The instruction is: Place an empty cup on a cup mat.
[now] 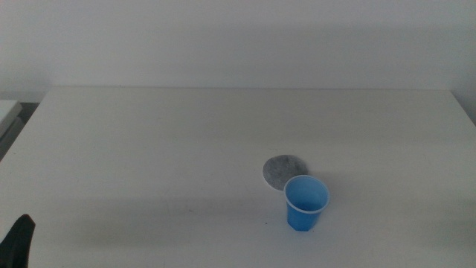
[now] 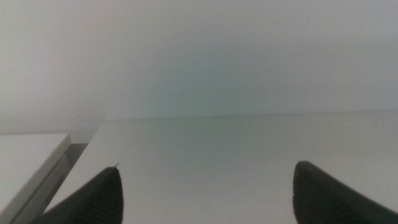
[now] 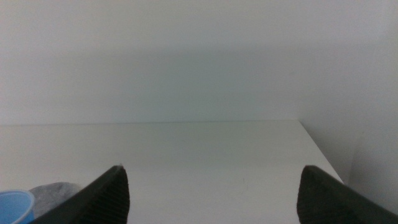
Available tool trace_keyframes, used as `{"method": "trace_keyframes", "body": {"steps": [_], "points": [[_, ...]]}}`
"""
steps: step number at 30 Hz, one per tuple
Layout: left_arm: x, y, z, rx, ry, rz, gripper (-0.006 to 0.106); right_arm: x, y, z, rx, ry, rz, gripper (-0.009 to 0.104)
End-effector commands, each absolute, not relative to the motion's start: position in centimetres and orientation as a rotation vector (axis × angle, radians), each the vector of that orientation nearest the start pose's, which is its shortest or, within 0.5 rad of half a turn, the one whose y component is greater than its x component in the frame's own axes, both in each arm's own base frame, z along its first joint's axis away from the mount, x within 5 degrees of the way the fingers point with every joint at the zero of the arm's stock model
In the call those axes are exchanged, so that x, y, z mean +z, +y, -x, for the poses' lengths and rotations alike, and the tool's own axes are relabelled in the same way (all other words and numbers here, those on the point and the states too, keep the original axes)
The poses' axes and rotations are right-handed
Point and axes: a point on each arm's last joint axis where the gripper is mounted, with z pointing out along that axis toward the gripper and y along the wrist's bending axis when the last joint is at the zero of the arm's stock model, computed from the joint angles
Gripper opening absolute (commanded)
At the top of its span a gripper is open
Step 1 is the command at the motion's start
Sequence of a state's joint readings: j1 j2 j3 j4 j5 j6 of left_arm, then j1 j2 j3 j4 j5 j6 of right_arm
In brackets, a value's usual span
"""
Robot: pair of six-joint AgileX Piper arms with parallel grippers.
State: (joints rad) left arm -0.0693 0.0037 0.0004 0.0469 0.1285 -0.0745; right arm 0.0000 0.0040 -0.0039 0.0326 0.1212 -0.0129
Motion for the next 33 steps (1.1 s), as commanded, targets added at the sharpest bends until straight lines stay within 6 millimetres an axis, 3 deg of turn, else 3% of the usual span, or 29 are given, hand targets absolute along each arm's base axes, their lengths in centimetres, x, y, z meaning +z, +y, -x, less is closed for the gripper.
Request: {"method": "trace_keyframes", "body": {"steps": [1, 23, 29, 33], "points": [[20.3, -0.3, -5.6, -0.076, 1.599, -0.026, 0.094, 20.3, 0.0, -5.6, 0.017, 1.596, -0.010, 0.093], [20.3, -0.3, -5.6, -0.076, 1.599, -0.026, 0.094, 19.6, 0.1, -6.3, 0.089, 1.696, -0.088, 0.093], [20.3, -0.3, -5.6, -0.076, 1.599, -0.026, 0.094, 23.3, 0.1, -8.6, 0.084, 1.774, -0.090, 0.093], [20.3, -0.3, -5.6, -0.076, 1.599, -0.026, 0.094, 26.0, 0.1, -11.6, 0.080, 1.995, -0.089, 0.093]]}}
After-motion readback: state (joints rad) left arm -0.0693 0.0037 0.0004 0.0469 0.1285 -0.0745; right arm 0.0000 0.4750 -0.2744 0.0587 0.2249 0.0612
